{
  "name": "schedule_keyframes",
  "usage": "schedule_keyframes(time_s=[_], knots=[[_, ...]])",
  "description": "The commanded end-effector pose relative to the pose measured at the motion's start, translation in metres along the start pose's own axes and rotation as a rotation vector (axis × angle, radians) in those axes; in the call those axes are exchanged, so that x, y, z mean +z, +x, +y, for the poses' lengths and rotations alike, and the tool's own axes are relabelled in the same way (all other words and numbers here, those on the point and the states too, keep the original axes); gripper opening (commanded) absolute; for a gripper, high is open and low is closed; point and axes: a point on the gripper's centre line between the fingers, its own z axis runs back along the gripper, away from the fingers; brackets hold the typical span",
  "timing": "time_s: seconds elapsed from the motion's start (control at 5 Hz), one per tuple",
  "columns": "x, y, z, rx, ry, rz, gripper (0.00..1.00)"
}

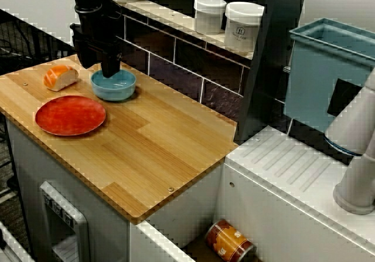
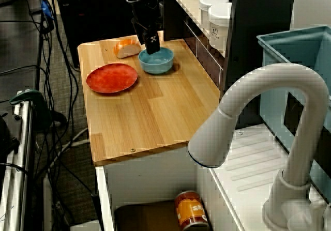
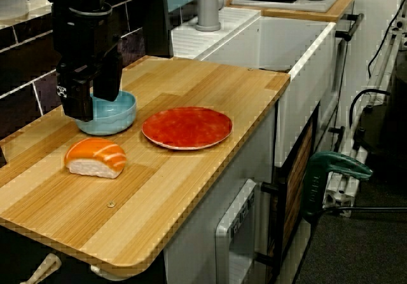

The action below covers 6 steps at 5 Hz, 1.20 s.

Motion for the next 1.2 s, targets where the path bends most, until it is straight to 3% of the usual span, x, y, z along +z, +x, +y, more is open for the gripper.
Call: schedule_keyframes(time_s=[0.0, 0.2, 0.4, 1.0], knots=[[0.000, 0.000, 0.000, 0.000, 0.000, 0.000, 1.00], [-0.004, 0.006, 0.002, -0.005, 0.030, -0.004, 1.00], [0.000, 0.012, 0.020, 0.072, 0.022, -0.007, 1.00], [0.012, -0.001, 0.050, 0.127, -0.005, -0.017, 1.00]])
